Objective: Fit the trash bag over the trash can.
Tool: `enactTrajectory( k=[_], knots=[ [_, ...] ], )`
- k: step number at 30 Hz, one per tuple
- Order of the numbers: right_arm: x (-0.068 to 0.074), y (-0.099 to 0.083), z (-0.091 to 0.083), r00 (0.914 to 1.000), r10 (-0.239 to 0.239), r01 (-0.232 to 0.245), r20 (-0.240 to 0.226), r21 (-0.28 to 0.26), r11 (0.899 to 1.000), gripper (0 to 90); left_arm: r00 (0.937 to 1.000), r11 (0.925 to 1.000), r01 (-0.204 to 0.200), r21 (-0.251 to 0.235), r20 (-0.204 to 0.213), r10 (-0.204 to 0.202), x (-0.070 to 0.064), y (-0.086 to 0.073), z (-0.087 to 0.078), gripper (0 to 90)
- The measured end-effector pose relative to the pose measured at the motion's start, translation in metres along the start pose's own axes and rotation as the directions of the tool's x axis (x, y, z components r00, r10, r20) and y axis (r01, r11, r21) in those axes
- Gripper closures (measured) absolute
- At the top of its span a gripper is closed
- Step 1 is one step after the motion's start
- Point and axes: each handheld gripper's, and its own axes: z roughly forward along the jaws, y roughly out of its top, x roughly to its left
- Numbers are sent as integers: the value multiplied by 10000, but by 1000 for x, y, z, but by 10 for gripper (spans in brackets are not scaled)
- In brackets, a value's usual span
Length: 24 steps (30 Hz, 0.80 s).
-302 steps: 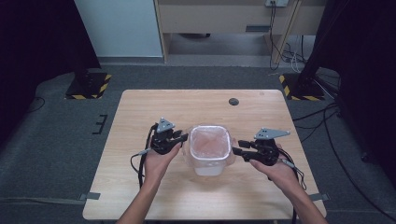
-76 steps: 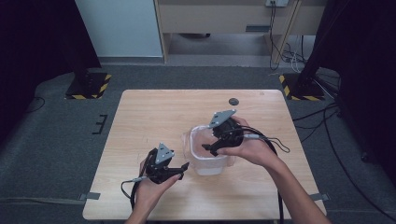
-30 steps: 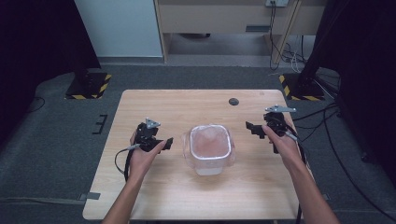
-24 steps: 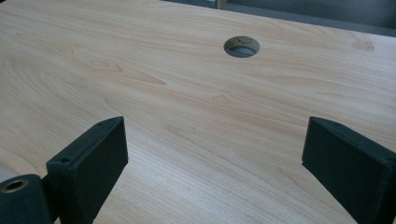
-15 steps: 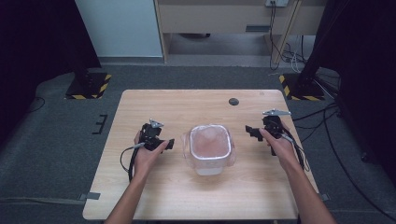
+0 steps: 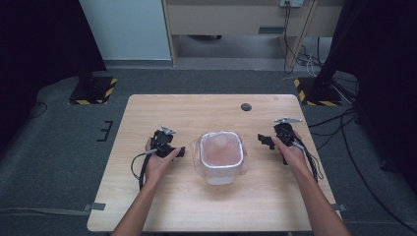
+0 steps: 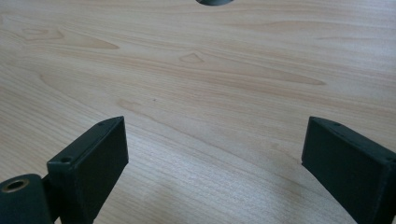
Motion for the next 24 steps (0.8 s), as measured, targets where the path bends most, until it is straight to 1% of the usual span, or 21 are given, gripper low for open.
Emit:
enactTrajectory(
  k=[2, 4, 9, 10, 14, 17, 19, 20, 21, 24],
  knots=[
    [-2, -2, 4, 10000, 40, -41, 67, 79, 10000, 72, 10000, 10000, -11, 74, 12, 11, 0, 0, 4, 73],
    [-5, -2, 5, 9996, 186, -187, 230, 37, 9998, 75, 9999, 10000, 74, -27, 114, -73, 0, -1, 7, 58],
    [-9, -5, 10, 9980, 332, -344, 533, 209, 9992, 75, 9998, 9996, 193, -210, 71, -192, -1, -1, 9, 45],
    [-9, -6, 11, 9979, 365, -378, 535, 237, 9990, 75, 9998, 9994, 207, -263, 63, -206, -1, -1, 10, 41],
    [-10, -9, 14, 9966, 182, -216, 799, 418, 9989, 74, 9997, 9985, 222, -495, 68, -219, -1, -4, 10, 32],
    [-8, -11, 17, 9943, 49, -102, 1063, 492, 9987, 70, 9998, 9977, 196, -649, 87, -191, -1, -6, 10, 26],
    [-5, -12, 18, 9922, -277, 220, 1219, 482, 9986, 65, 9998, 9968, 216, -768, 67, -211, -2, -8, 10, 20],
    [-4, -13, 18, 9901, -499, 438, 1314, 494, 9978, 51, 9997, 9970, 237, -738, 50, -234, -2, -8, 10, 19],
    [-3, -14, 19, 9902, -552, 489, 1280, 519, 9975, 43, 9997, 9970, 264, -734, 25, -263, -2, -8, 10, 20],
    [-2, -15, 18, 9913, -508, 441, 1217, 574, 9974, 26, 9997, 9970, 246, -731, 46, -243, -3, -9, 9, 16]
  ],
)
